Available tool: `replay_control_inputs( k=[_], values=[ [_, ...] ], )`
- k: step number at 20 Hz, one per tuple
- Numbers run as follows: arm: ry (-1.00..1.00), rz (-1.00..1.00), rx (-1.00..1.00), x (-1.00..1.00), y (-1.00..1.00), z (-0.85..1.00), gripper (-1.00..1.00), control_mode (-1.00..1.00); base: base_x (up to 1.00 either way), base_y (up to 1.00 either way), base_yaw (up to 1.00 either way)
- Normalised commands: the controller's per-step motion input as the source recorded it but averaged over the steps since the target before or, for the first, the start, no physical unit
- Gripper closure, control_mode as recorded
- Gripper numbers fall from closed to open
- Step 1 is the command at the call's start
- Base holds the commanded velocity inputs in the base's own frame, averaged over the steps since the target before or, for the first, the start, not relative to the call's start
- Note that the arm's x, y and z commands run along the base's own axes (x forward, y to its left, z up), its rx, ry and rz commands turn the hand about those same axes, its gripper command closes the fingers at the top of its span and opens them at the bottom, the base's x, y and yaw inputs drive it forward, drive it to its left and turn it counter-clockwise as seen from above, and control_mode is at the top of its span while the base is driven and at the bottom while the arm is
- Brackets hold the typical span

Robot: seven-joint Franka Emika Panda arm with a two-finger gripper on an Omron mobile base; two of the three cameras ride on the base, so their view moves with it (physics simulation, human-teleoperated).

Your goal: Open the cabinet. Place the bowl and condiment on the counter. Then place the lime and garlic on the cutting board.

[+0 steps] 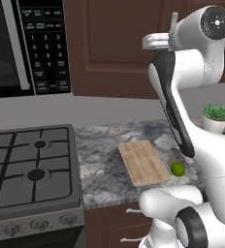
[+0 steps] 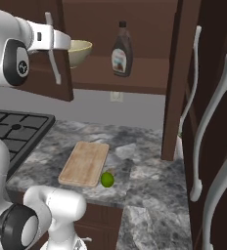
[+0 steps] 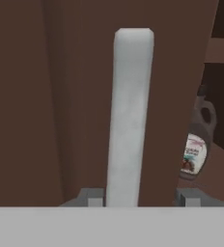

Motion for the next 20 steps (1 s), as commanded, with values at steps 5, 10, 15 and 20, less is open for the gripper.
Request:
replay_control_inputs(
  k=[5, 10, 15, 20],
  values=[
    [0.00, -0.04, -0.02, -0.19, 0.50, -0.07, 1.00, -1.00, 0.00, 0.00, 0.00],
    [0.00, -0.04, -0.02, -0.21, 0.51, -0.10, 1.00, -1.00, 0.00, 0.00, 0.00],
    [0.00, -0.03, -0.01, -0.25, 0.55, -0.14, 1.00, -1.00, 0.00, 0.00, 0.00],
    [0.00, -0.03, 0.00, -0.27, 0.55, -0.17, 1.00, -1.00, 0.00, 0.00, 0.00]
  ],
)
